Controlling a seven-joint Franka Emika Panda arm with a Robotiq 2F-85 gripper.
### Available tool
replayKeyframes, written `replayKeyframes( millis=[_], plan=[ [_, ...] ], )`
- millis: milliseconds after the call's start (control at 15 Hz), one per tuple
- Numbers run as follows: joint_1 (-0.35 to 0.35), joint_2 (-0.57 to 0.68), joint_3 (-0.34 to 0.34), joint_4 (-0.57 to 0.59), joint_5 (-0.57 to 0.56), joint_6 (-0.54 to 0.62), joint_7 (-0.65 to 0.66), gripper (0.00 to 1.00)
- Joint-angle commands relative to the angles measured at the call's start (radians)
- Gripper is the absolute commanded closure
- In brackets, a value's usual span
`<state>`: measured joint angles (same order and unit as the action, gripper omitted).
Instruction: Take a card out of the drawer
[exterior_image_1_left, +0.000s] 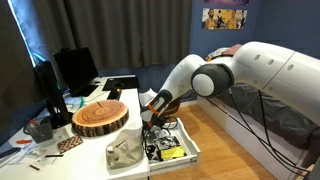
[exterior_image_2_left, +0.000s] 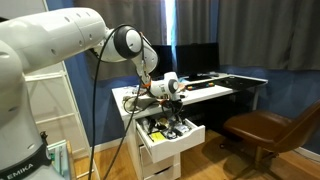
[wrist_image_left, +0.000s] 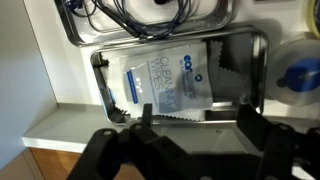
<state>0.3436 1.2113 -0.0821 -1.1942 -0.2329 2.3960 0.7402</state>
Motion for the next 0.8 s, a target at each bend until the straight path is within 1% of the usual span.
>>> replayKeyframes(
  millis=[0, 67, 133, 267, 333, 733],
  plan=[
    [-0.001, 0.052, 0.005, 0.088, 0.055, -0.065, -0.041, 0.2],
    [-0.002, 0.057, 0.007, 0.098, 0.062, -0.081, -0.047, 0.2],
    [0.0, 0.061, 0.007, 0.108, 0.066, -0.096, -0.048, 0.22],
    [0.002, 0.066, 0.004, 0.124, 0.071, -0.116, -0.049, 0.2],
    [0.001, 0.065, 0.004, 0.126, 0.072, -0.118, -0.049, 0.17],
    [-0.011, 0.044, 0.023, 0.105, 0.1, -0.122, -0.077, 0.14]
  ],
)
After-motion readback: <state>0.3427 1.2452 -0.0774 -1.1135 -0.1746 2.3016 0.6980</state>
